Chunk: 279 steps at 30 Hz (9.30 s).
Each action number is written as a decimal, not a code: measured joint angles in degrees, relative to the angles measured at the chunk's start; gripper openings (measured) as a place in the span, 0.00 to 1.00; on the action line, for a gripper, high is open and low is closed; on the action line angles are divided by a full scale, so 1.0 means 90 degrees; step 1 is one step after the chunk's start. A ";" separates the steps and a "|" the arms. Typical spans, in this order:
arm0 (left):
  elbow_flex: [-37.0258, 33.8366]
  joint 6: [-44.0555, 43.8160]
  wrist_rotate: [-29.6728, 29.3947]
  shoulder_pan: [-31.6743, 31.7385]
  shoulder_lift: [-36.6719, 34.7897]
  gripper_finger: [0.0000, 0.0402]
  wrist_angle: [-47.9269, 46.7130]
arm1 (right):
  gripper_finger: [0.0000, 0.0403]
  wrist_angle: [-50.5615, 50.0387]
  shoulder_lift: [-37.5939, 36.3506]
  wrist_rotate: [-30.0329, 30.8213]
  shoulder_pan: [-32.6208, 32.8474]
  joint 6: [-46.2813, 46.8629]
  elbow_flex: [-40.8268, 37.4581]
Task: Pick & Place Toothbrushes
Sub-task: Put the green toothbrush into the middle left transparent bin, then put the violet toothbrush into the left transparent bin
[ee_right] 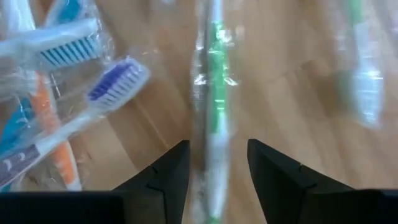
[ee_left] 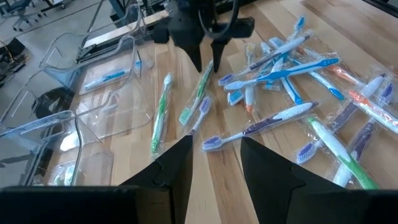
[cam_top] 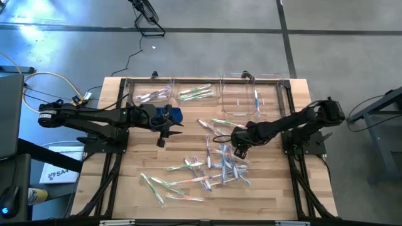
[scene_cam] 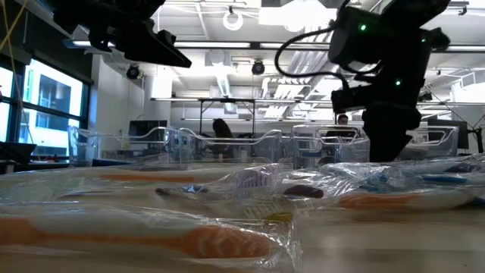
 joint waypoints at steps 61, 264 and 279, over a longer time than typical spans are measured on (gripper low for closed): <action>0.0624 -0.1958 0.2276 0.2299 0.0774 0.33 0.2693 | 0.04 0.4240 -0.2199 0.1760 -0.0205 -0.2942 0.0006; 0.6598 0.0136 0.1392 0.3956 0.6098 0.20 -0.3793 | 0.00 0.1547 -0.1928 0.1247 0.0937 0.0443 -0.0002; 0.6601 0.0160 0.1393 0.3961 0.6093 0.41 -0.3655 | 0.00 0.1543 -0.1928 0.1247 0.0937 0.0458 -0.0002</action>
